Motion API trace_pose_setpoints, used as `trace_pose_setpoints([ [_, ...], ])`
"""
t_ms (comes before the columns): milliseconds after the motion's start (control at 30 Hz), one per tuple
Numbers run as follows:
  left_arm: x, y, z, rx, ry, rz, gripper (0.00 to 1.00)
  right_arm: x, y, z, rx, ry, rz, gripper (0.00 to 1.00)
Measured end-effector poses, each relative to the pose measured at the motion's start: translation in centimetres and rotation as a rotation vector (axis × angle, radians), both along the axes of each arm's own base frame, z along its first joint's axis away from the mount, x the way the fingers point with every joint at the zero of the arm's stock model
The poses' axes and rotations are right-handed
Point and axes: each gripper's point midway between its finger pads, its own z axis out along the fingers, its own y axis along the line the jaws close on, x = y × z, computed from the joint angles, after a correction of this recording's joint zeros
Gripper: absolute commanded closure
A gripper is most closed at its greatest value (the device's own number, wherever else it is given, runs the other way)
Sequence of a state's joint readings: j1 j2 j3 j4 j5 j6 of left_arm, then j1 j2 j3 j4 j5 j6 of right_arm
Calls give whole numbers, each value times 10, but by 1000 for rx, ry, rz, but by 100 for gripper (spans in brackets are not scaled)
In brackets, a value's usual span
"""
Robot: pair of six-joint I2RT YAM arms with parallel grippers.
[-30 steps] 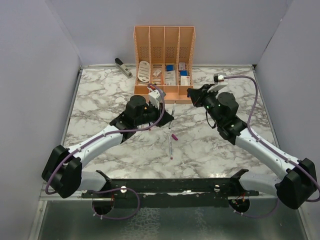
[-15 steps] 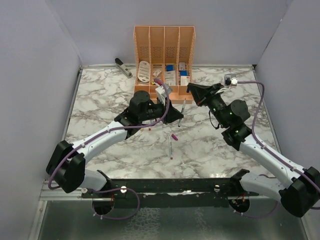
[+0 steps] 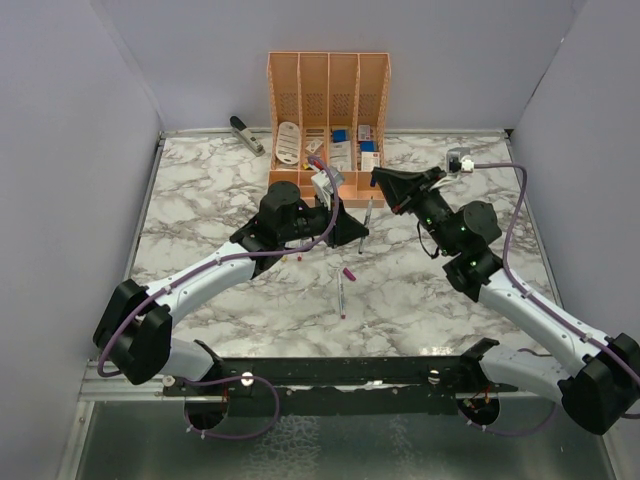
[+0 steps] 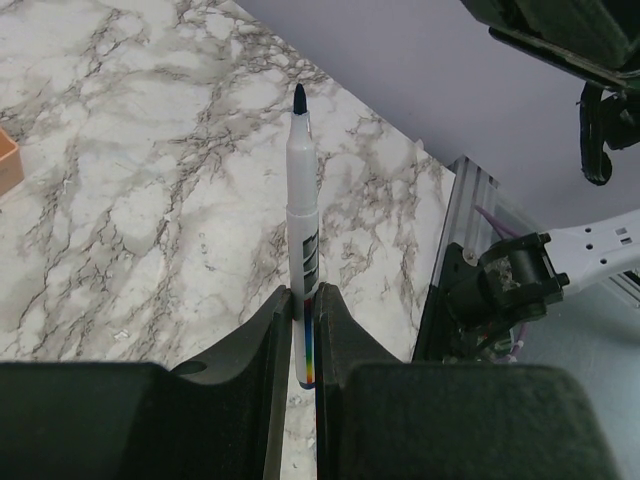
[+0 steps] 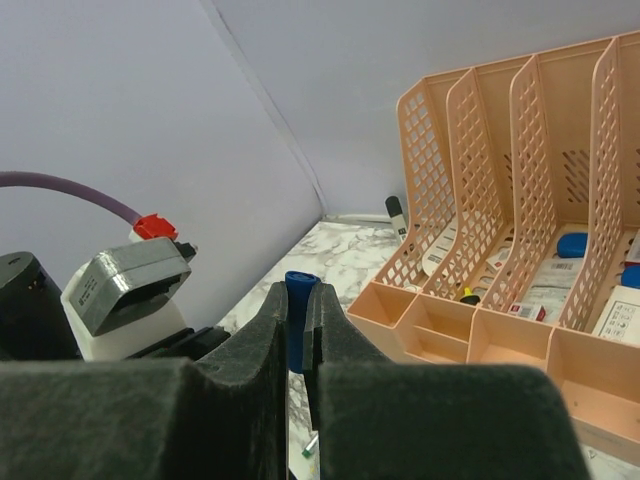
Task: Insert the pens into the pen caps
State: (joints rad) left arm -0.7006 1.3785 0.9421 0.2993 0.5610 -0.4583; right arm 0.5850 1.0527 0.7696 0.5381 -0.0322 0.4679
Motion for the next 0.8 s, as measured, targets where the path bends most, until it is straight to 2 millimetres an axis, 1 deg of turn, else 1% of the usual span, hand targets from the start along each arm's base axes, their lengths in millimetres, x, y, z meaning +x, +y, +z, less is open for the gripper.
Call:
trace_pose_setpoints([
  [267,1,0,2,-6,-7,0,100,0,-1,-15,-28,27,-3,99],
  [500,1,-1,3,-10,-11,0,100,-1,-2,-14,-36,19,-6,99],
  [800,1,0,4,-11,-13,4,100,-1,-2,-19,-48,35,-6,99],
])
